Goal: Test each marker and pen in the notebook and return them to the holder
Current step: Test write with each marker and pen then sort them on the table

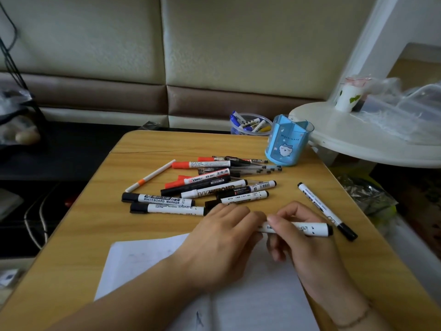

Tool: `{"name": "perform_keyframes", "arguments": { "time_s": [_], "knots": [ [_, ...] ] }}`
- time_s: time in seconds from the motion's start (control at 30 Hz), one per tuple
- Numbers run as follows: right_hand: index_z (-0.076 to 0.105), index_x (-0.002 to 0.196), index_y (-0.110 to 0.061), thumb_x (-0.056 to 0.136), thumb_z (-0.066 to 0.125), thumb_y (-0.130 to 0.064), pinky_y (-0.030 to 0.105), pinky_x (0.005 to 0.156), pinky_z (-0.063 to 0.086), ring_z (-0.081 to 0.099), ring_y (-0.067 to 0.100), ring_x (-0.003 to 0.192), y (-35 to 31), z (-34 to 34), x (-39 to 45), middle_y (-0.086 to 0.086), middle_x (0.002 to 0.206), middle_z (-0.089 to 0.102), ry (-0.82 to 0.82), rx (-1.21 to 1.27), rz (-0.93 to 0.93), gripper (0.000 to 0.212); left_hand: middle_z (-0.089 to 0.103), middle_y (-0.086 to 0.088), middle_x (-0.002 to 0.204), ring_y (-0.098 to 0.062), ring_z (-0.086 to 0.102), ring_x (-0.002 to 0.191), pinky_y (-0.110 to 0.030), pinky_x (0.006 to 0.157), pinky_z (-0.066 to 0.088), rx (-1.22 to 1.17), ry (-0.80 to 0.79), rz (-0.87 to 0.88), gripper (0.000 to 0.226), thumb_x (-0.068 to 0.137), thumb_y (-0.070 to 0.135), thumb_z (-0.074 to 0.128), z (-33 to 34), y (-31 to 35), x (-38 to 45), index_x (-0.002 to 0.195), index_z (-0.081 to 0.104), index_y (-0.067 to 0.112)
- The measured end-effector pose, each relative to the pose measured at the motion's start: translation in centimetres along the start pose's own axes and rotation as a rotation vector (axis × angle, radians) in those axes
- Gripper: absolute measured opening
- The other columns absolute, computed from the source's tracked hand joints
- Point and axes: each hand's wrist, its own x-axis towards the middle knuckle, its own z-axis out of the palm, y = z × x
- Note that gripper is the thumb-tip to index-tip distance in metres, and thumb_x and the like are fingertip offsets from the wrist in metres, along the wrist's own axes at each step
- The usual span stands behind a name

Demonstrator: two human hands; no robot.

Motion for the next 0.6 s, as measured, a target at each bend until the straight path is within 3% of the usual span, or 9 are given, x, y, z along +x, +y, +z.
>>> {"name": "perform_keyframes", "arguments": {
  "time_s": [0.13, 0.23, 0.4, 0.5, 0.6],
  "knots": [
    [0.050, 0.064, -0.007, 0.076, 0.067, -0.025, 0.028, 0.042, 0.043, 0.051, 0.024, 0.045, 0.43, 0.14, -0.02, 0.015, 0.053, 0.054, -0.074, 0.041, -0.001, 0.028, 0.062, 0.001, 0.076, -0.024, 0.056, 0.065, -0.040, 0.060, 0.046, -0.062, -0.054, -0.006, 0.033, 0.104, 0.036, 0.035, -0.12, -0.08, -0.17, 0.099, 0.061, 0.016],
    [0.050, 0.060, -0.013, 0.076, 0.067, -0.029, 0.029, 0.042, 0.044, 0.052, 0.022, 0.047, 0.62, 0.01, 0.03, 0.011, 0.052, 0.053, -0.124, 0.056, -0.006, 0.028, 0.068, 0.006, 0.080, -0.019, 0.063, 0.069, -0.039, 0.056, 0.047, -0.128, -0.102, -0.033, 0.028, 0.105, 0.040, 0.035, -0.01, 0.01, -0.42, 0.103, 0.059, 0.026],
    [0.052, 0.060, -0.017, 0.073, 0.066, -0.035, 0.029, 0.044, 0.045, 0.053, 0.023, 0.047, 0.28, -0.59, 0.07, 0.013, 0.053, 0.055, -0.161, 0.007, -0.047, 0.026, 0.071, 0.011, 0.077, -0.014, 0.059, 0.064, -0.031, 0.048, 0.044, -0.140, -0.033, -0.001, 0.023, 0.102, 0.044, 0.047, -0.38, 0.07, -0.31, 0.109, 0.063, 0.030],
    [0.055, 0.063, -0.015, 0.073, 0.064, -0.036, 0.025, 0.044, 0.044, 0.052, 0.021, 0.045, 0.20, -0.34, -0.17, 0.012, 0.051, 0.055, -0.118, -0.017, -0.101, 0.026, 0.062, 0.009, 0.071, -0.016, 0.054, 0.062, -0.030, 0.049, 0.041, -0.164, 0.001, -0.015, 0.030, 0.101, 0.046, 0.044, -0.62, -0.16, -0.45, 0.114, 0.060, 0.025],
    [0.064, 0.072, -0.013, 0.076, 0.062, -0.040, 0.029, 0.043, 0.042, 0.050, 0.026, 0.045, 0.50, 0.11, -0.21, 0.013, 0.049, 0.052, -0.025, 0.046, -0.126, 0.027, 0.047, 0.009, 0.072, -0.019, 0.048, 0.062, -0.035, 0.057, 0.039, -0.442, 0.153, -0.174, 0.035, 0.094, 0.035, 0.036, -0.84, -0.80, -0.63, 0.124, 0.049, 0.021]
  ]
}}
